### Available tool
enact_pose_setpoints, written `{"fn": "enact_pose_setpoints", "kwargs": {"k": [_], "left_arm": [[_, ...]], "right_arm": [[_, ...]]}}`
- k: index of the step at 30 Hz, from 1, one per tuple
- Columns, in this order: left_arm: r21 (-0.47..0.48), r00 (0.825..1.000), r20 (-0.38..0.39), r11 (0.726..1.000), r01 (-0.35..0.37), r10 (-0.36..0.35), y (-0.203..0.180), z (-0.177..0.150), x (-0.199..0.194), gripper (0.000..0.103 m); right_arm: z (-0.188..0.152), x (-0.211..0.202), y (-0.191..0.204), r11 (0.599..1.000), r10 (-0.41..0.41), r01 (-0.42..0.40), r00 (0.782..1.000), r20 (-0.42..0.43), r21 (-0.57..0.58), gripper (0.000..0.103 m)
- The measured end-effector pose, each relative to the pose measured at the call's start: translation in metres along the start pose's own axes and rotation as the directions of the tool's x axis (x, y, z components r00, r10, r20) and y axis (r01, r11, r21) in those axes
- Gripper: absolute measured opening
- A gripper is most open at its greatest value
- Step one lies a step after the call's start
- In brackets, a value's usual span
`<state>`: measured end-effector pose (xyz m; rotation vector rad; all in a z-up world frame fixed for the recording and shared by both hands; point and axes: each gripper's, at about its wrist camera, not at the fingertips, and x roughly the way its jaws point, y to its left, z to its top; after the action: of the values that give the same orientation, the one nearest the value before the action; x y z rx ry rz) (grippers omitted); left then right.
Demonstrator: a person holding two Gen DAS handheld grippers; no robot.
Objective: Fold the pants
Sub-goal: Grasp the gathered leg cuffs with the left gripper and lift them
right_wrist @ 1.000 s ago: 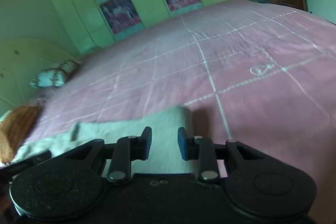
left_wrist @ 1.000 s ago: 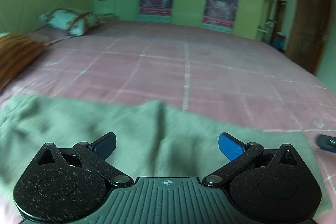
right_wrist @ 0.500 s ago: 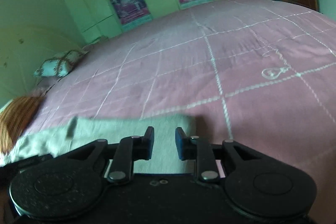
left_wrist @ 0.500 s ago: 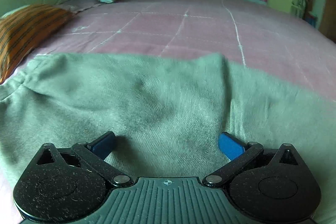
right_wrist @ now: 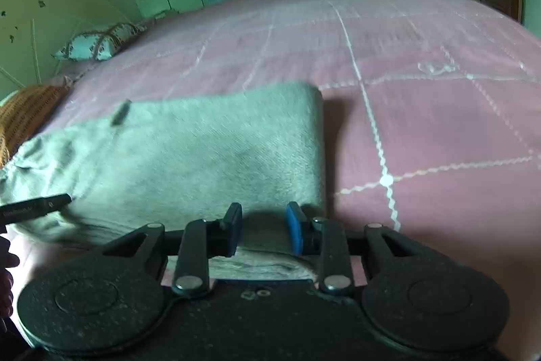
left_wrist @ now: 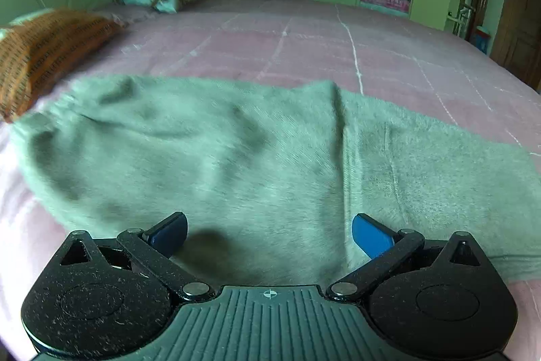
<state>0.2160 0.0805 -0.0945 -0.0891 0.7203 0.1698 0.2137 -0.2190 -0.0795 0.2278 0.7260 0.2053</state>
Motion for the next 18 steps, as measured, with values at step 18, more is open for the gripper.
{"fn": "enact_pose_setpoints", "kwargs": {"k": [18], "left_arm": [[-0.308,0.995,0.076,0.948,0.079,-0.058,0.091,-0.05,-0.029,0.103]], "right_arm": [[-0.048,-0.03,-0.036,0.994,-0.051,0.044,0.997,0.064,0.098,0.039]]}}
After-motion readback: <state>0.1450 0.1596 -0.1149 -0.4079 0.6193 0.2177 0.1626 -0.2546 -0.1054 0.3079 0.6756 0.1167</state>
